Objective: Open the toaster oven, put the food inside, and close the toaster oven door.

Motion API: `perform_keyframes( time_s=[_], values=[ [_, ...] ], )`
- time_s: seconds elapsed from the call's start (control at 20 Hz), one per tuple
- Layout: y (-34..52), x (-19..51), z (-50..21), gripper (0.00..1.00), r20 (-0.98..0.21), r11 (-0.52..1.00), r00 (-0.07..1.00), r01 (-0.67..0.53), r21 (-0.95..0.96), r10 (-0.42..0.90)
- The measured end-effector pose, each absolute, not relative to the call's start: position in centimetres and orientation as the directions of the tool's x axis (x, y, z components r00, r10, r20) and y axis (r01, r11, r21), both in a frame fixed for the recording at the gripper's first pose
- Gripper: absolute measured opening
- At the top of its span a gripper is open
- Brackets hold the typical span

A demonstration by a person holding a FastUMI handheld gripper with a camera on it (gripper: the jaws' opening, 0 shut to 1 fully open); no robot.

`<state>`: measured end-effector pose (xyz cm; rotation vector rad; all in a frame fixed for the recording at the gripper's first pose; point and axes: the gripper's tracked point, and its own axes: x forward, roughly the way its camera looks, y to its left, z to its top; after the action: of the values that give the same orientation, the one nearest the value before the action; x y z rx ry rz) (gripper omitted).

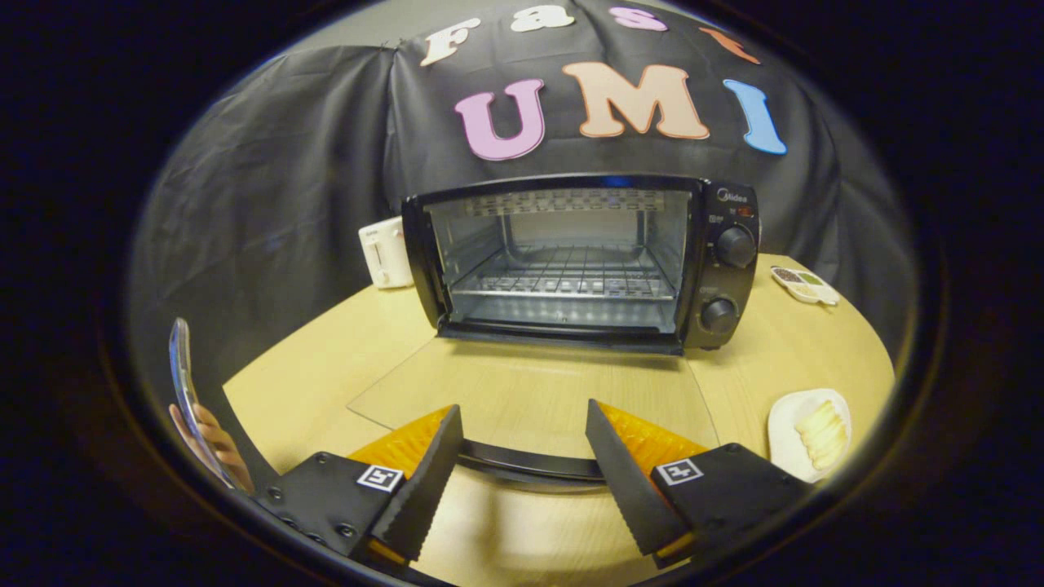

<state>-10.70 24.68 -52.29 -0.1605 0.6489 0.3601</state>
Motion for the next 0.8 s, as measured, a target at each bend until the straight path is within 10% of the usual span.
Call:
perform_keyframes(
  time_s=[0.8],
  values=[
    [24.2, -10.7, -46.2, 0.97, -0.545, 0.867, 0.744, -0.495, -0.061, 0.387]
  ],
)
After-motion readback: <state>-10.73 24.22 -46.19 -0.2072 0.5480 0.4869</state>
